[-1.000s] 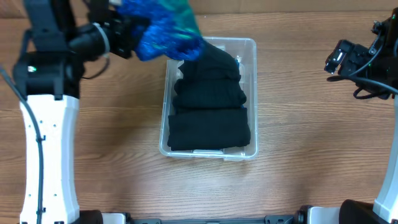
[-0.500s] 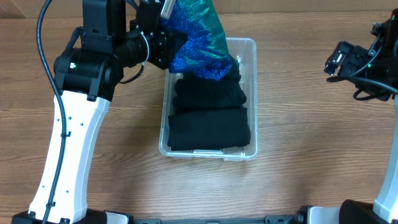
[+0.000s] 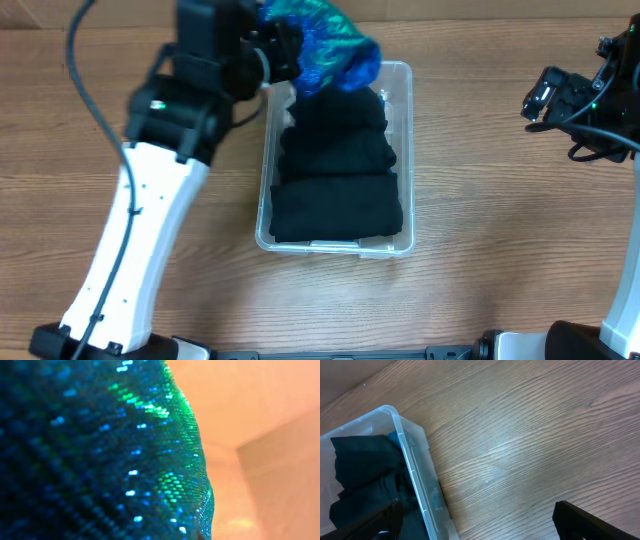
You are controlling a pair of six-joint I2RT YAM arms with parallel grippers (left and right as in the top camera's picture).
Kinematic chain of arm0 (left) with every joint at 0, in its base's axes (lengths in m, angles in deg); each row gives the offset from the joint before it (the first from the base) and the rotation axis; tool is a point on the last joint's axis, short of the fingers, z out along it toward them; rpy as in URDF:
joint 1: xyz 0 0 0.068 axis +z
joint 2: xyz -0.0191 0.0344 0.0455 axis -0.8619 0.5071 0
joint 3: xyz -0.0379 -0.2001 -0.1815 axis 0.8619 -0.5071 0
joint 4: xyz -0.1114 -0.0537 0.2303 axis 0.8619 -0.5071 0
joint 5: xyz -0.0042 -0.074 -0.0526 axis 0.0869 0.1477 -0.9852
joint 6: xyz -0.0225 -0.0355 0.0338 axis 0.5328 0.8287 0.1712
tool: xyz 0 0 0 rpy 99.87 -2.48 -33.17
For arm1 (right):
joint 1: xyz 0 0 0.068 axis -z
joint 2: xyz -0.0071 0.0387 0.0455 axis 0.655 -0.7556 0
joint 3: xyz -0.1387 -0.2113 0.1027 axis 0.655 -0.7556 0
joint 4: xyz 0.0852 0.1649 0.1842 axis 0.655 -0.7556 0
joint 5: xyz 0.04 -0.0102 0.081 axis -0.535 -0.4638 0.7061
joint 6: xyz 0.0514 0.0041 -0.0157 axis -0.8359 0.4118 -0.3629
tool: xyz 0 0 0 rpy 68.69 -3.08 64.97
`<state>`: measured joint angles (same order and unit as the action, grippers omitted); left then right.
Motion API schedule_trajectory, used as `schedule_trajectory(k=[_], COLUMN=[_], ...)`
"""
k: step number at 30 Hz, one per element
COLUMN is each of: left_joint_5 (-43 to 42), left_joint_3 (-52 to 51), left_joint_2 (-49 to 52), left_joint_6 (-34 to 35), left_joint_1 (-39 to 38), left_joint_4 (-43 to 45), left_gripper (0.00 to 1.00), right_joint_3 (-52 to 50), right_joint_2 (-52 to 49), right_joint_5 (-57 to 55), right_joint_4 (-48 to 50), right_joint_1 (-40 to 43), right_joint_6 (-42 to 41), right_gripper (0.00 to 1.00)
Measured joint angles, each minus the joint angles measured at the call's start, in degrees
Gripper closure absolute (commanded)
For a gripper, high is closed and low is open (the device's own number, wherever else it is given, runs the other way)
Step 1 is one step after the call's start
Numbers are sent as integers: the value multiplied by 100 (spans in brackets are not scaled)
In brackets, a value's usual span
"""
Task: Pack container
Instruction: 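Lift the sparkly cloth and carry it over the container, then lower the sparkly cloth into the container's top end and spread it flat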
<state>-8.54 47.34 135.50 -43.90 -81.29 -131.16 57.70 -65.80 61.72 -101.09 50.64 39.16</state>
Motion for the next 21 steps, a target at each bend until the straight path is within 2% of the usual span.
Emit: schedule_trajectory(k=[6,10,14,21], left_joint_5=[957,1436,1646,1753], left_joint_3=[-358,-654,-861,-957], left_joint_2=[380,579,837,1298], left_joint_6=[2334,3285,3609,3742], left_joint_1=[-654,-922,-1060,-1078], left_joint_4=[68,221,715,1082], left_gripper=[96,96,96,96], right_joint_3=[0,0,0,0], right_joint_2=[0,0,0,0], right_joint_5=[0,4,4,7], right_joint_4=[-2,-7,-13,-39], right_joint_1=[0,0,0,0], right_joint_6=[-2,-2,0,0], right_gripper=[0,0,0,0])
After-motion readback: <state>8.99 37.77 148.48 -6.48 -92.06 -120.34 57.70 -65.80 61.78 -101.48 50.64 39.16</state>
